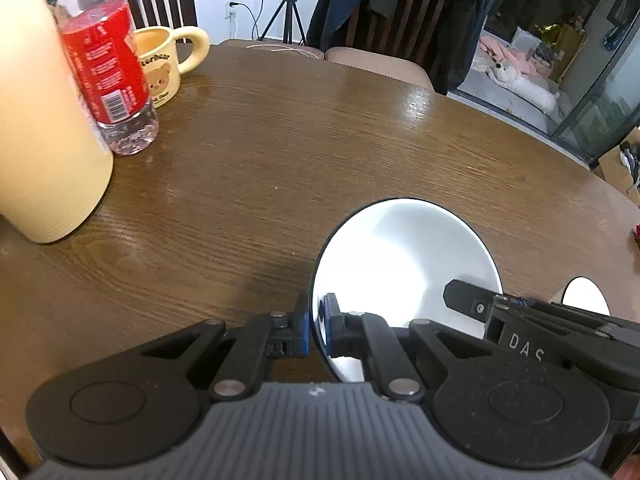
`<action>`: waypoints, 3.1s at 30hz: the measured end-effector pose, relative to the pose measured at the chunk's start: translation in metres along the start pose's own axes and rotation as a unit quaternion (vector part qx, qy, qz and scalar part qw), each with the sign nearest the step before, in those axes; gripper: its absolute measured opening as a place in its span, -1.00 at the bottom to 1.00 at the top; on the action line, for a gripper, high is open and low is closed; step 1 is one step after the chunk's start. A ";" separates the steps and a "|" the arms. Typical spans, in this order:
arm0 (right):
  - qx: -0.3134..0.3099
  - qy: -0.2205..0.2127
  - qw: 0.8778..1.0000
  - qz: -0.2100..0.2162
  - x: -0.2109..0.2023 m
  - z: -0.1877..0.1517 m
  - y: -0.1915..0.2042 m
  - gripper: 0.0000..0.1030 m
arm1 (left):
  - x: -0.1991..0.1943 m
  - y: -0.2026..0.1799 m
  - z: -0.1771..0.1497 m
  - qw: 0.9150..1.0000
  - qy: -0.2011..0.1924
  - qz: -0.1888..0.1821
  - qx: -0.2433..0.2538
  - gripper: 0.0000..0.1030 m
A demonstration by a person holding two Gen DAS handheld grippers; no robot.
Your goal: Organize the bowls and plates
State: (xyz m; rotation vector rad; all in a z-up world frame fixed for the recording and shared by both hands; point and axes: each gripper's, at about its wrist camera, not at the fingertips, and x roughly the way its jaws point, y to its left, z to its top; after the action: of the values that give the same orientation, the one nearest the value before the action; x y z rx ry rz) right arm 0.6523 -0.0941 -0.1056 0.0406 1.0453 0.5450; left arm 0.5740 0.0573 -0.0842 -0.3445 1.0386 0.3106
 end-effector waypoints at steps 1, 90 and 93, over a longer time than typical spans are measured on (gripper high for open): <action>-0.003 -0.002 1.000 0.001 -0.002 -0.001 0.001 -0.88 | -0.003 0.000 -0.002 1.000 -0.002 0.000 -0.001 -0.86; -0.105 -0.005 0.993 0.058 -0.102 -0.129 0.223 -0.88 | -0.183 0.188 -0.129 0.993 -0.050 0.035 -0.099 -0.86; -0.110 -0.004 0.992 0.062 -0.103 -0.133 0.231 -0.88 | -0.188 0.195 -0.134 0.992 -0.052 0.038 -0.104 -0.86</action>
State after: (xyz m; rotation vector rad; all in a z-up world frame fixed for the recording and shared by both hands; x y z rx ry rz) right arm 0.4088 0.0312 -0.0246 -0.0886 0.9740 0.7697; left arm 0.3013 0.1607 -0.0070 -0.4723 0.9205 0.5032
